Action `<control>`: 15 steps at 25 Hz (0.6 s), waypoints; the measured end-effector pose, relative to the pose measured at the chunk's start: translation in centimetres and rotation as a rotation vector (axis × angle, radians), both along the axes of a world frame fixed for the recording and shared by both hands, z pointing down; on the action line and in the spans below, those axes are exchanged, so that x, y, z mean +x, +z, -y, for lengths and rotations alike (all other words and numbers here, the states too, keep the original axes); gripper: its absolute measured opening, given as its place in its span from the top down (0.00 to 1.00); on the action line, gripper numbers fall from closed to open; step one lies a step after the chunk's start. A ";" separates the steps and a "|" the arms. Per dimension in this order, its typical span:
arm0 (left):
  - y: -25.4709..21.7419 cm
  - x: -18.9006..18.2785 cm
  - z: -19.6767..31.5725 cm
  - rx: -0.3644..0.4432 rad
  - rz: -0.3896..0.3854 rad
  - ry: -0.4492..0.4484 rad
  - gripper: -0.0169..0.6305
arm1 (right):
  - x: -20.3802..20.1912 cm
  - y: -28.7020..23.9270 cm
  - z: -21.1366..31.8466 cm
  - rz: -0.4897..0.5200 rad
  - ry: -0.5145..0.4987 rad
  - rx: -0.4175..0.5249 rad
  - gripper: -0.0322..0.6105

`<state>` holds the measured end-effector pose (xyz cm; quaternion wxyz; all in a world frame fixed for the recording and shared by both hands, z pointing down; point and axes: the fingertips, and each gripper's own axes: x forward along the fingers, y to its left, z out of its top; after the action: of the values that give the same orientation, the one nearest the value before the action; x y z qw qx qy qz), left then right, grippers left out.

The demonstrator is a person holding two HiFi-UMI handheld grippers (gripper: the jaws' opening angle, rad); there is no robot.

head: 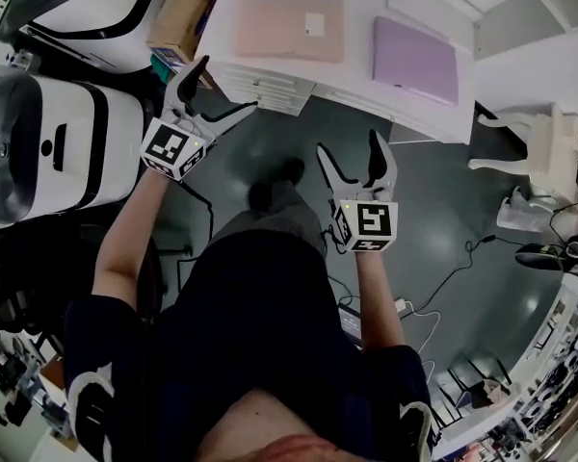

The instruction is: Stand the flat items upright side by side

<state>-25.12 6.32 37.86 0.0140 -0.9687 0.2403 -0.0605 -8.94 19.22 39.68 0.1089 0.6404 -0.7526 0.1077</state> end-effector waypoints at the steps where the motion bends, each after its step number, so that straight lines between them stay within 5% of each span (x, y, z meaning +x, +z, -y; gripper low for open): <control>1: 0.1 0.7 1.1 -0.005 0.004 0.012 0.16 | 0.3 0.2 0.9 0.012 0.000 -0.002 0.31; 15: 3.2 9.0 16.1 -0.132 0.093 0.217 0.16 | 2.8 4.7 11.9 0.270 -0.014 -0.087 0.31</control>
<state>-16.12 -9.80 41.08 -0.0319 -0.9840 0.1288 -0.1191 -6.12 7.34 44.40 0.0350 0.6096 -0.7595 0.2244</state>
